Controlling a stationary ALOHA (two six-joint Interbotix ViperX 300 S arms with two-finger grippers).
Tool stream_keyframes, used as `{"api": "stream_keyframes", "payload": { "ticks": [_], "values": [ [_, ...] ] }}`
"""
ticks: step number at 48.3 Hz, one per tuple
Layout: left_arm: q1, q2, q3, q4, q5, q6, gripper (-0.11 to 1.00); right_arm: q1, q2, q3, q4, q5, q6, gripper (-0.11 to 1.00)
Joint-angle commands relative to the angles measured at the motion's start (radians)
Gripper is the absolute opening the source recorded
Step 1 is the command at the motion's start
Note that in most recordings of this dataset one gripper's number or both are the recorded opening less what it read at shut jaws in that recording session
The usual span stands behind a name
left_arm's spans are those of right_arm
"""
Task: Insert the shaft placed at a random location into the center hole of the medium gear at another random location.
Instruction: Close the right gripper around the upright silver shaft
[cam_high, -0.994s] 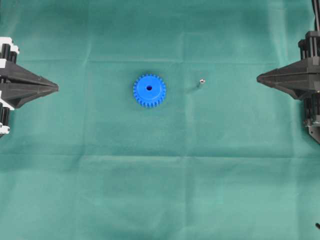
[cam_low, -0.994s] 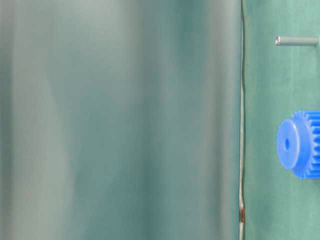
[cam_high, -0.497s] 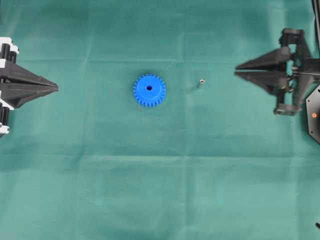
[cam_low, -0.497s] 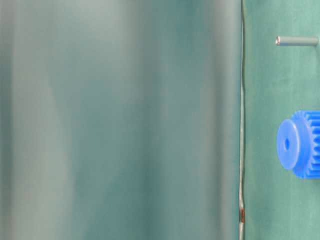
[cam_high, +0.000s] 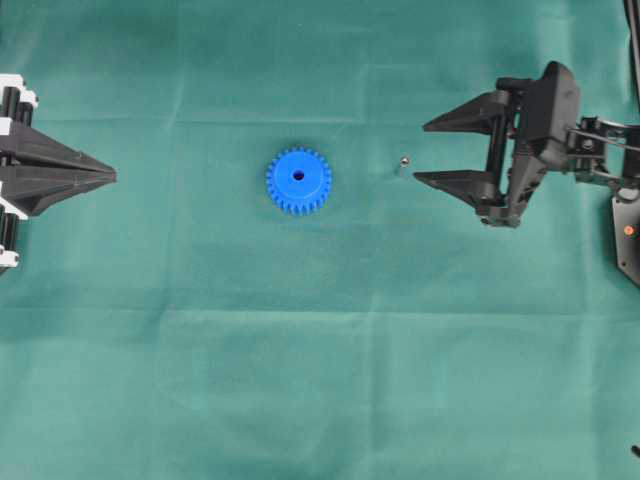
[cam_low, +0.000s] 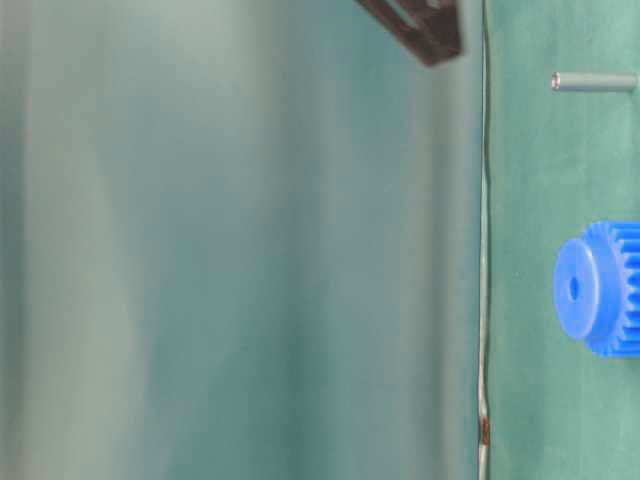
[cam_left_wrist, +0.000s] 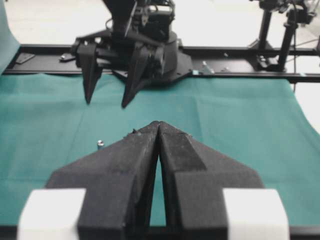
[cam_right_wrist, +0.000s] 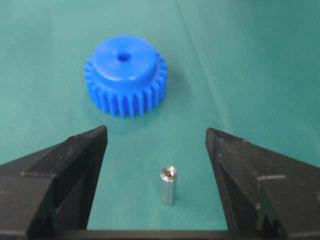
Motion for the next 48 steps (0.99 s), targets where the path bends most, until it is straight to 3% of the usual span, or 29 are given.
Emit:
{"api": "stream_keyframes", "payload": {
  "ticks": [1,20,37,42,48],
  "values": [
    [-0.003,0.005,-0.026,0.002,-0.005,0.0,0.0,-0.014,0.051,-0.026,0.002,-0.037,-0.018,0.82],
    [-0.002,0.006,-0.028,0.002,0.003,0.0,0.0,-0.021,0.232,-0.067,0.009,-0.104,-0.018,0.82],
    [-0.003,0.005,-0.026,0.002,0.008,-0.002,0.0,-0.02,0.264,-0.072,0.021,-0.11,-0.018,0.79],
    [-0.003,0.005,-0.026,0.002,0.009,-0.002,0.0,-0.02,0.264,-0.077,0.021,-0.11,-0.018,0.69],
    [-0.003,0.005,-0.026,0.002,0.011,-0.002,0.0,-0.02,0.265,-0.075,0.021,-0.11,-0.018,0.37]
  ]
}}
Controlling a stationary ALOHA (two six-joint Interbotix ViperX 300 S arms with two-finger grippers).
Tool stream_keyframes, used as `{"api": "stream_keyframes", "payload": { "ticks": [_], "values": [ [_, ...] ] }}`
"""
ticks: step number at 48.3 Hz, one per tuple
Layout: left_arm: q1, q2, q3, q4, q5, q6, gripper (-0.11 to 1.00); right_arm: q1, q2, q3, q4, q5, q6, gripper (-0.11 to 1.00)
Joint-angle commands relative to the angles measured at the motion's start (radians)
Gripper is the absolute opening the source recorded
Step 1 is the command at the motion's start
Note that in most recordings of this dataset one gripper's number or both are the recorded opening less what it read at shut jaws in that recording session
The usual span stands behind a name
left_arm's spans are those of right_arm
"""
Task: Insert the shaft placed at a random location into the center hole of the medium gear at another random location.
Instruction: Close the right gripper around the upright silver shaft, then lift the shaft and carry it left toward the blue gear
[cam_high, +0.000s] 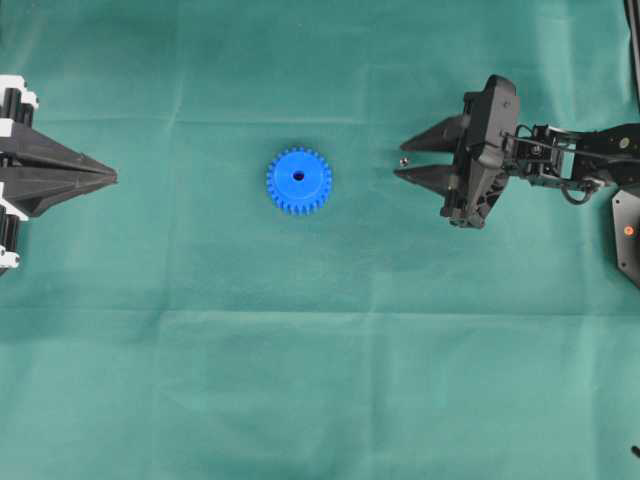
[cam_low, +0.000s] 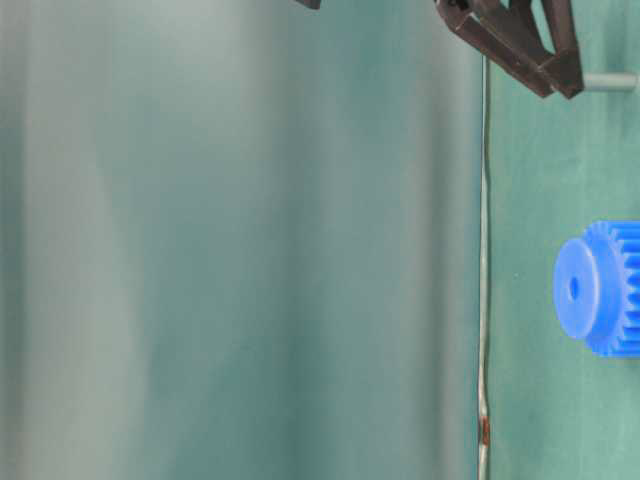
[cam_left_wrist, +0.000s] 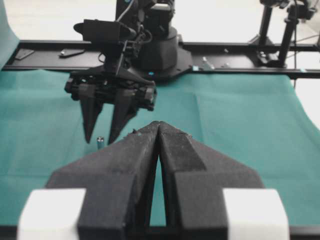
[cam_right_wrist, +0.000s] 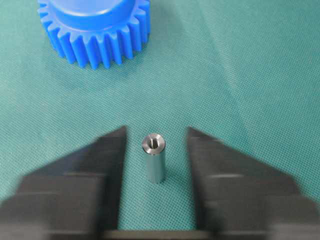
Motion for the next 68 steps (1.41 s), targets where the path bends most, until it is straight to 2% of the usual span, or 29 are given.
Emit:
{"api": "stream_keyframes", "payload": {
  "ticks": [1,3,5,21,28,33,42,50,68],
  "values": [
    [0.0,0.005,-0.025,0.003,-0.002,-0.002,0.0,-0.003,-0.009,-0.015,0.005,-0.02,-0.018,0.31],
    [-0.002,0.005,-0.025,0.003,-0.002,-0.002,0.0,-0.005,-0.009,-0.015,0.003,-0.018,-0.018,0.19],
    [-0.002,0.005,-0.025,0.003,0.0,-0.002,0.0,-0.003,-0.009,-0.014,0.002,-0.018,-0.018,0.13],
    [-0.002,0.005,-0.025,0.003,0.006,-0.002,0.0,-0.003,-0.014,-0.017,0.005,-0.015,-0.017,0.13],
    [0.0,0.005,-0.025,0.003,0.008,-0.002,0.0,-0.003,-0.06,-0.02,0.011,-0.002,-0.017,0.13],
    [-0.002,0.005,-0.025,0.003,0.009,-0.002,0.0,-0.003,-0.129,-0.023,0.011,0.043,-0.017,0.13],
    [0.0,0.005,-0.026,0.003,0.011,-0.002,0.0,-0.003,-0.268,-0.048,0.009,0.192,-0.017,0.13],
    [0.0,0.005,-0.026,0.003,0.011,-0.002,0.0,-0.003,-0.322,-0.074,0.006,0.288,-0.017,0.13],
    [0.0,0.005,-0.025,0.003,0.015,-0.002,0.0,-0.003,-0.31,-0.086,0.008,0.308,-0.017,0.13]
  ]
}}
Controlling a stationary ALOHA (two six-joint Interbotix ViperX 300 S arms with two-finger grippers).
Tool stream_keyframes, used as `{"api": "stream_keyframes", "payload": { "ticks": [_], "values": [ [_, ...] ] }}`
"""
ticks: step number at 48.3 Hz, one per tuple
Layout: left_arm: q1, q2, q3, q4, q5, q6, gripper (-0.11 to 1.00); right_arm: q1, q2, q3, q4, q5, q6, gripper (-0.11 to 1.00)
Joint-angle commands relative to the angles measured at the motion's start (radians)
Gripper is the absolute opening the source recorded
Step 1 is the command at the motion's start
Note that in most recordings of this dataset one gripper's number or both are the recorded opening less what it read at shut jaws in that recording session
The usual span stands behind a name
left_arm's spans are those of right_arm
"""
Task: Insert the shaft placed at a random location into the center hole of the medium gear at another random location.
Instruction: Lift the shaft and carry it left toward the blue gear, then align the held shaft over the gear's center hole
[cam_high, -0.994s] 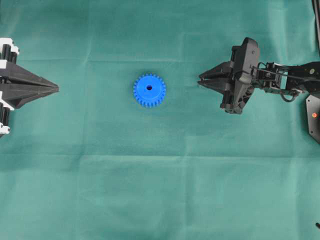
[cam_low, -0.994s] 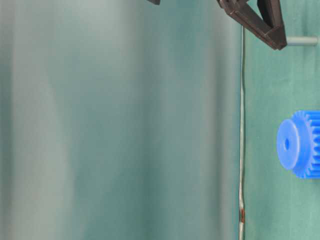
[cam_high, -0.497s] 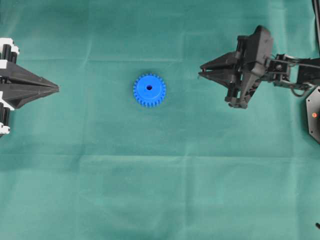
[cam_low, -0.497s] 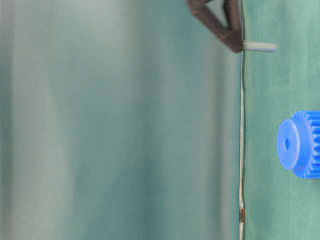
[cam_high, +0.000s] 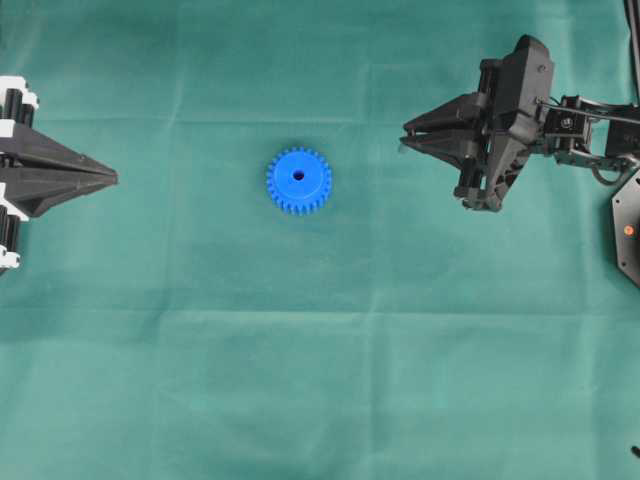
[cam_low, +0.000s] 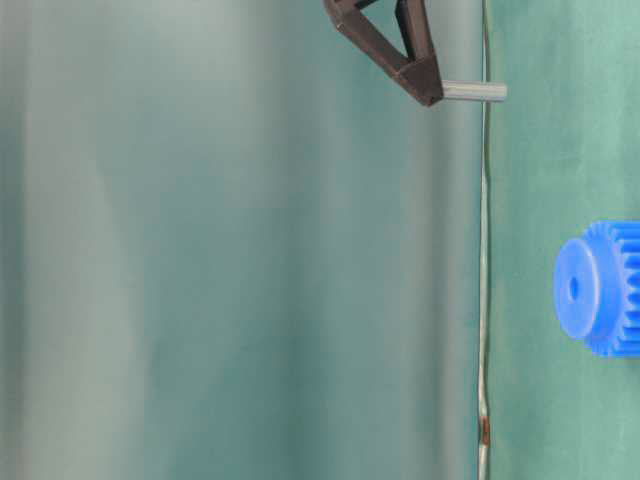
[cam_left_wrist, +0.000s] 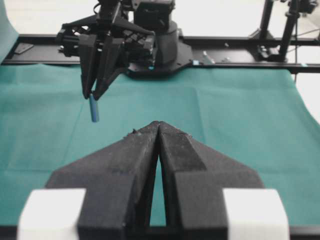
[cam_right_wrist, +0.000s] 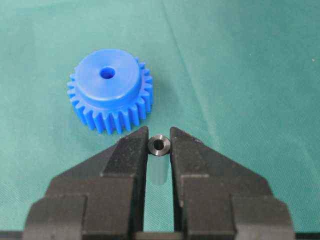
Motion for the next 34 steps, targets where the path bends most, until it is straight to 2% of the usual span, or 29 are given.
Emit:
{"api": "stream_keyframes", "payload": {
  "ticks": [1,18,34],
  "values": [
    [-0.002,0.005,-0.026,0.002,-0.002,-0.002,0.0,-0.003,-0.006,-0.025,0.002,0.005,-0.015,0.13],
    [-0.002,0.005,-0.026,0.002,0.0,-0.002,0.0,0.02,0.034,-0.06,0.006,-0.018,-0.006,0.13],
    [-0.002,0.005,-0.026,0.002,-0.002,-0.002,0.0,0.075,0.204,-0.247,0.006,-0.014,-0.008,0.13]
  ]
}}
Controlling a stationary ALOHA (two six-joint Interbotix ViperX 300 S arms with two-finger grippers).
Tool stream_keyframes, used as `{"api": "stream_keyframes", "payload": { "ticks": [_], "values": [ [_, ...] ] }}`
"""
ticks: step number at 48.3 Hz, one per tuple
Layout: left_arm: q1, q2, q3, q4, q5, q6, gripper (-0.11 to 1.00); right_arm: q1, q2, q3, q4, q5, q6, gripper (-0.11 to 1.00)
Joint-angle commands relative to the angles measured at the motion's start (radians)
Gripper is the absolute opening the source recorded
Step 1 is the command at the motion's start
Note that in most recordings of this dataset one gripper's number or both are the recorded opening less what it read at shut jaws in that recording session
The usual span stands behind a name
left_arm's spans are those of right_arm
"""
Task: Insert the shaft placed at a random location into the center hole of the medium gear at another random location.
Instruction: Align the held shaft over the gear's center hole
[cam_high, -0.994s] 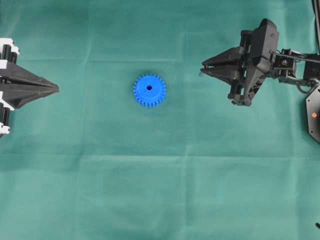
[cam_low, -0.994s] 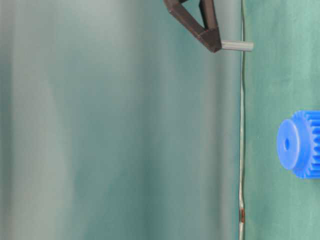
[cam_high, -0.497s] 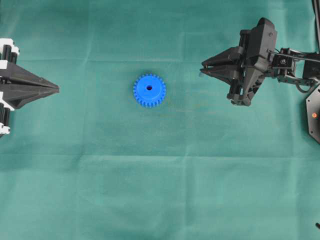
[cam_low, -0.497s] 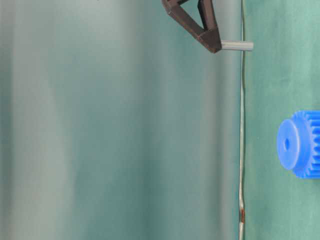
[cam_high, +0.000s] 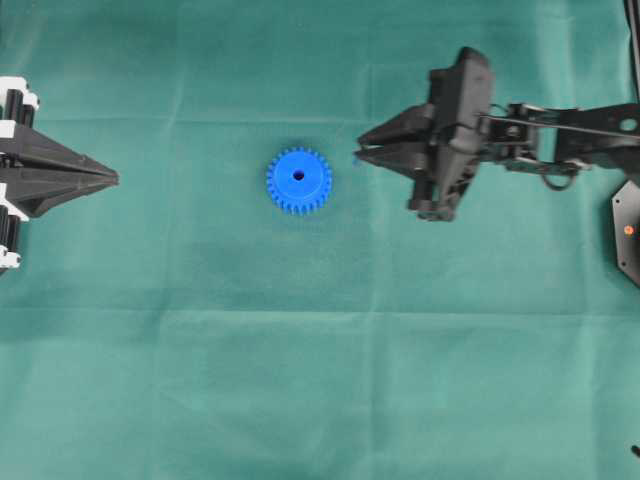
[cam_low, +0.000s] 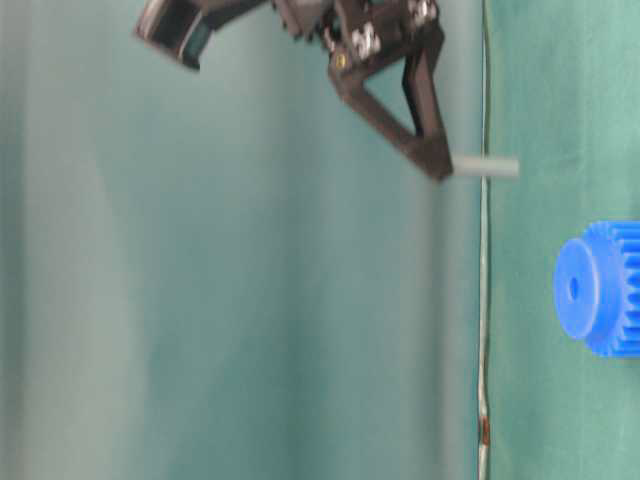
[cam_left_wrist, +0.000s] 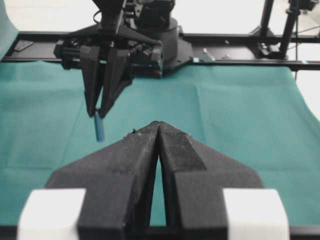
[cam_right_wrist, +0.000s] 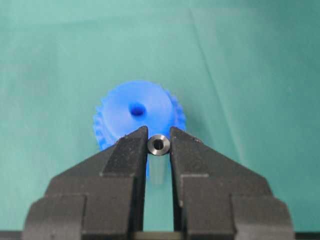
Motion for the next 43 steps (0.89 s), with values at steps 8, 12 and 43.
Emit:
{"api": "stream_keyframes", "payload": {
  "ticks": [8,12,43],
  "values": [
    [-0.002,0.005,-0.026,0.002,-0.009,-0.002,0.0,0.021,0.107,-0.164,0.002,0.0,-0.009,0.13],
    [-0.002,0.005,-0.026,0.003,-0.008,-0.002,0.0,0.026,0.138,-0.204,0.002,0.011,-0.011,0.13],
    [-0.002,0.005,-0.026,0.002,-0.008,-0.002,0.0,0.026,0.195,-0.249,0.005,0.025,-0.009,0.13]
  ]
}}
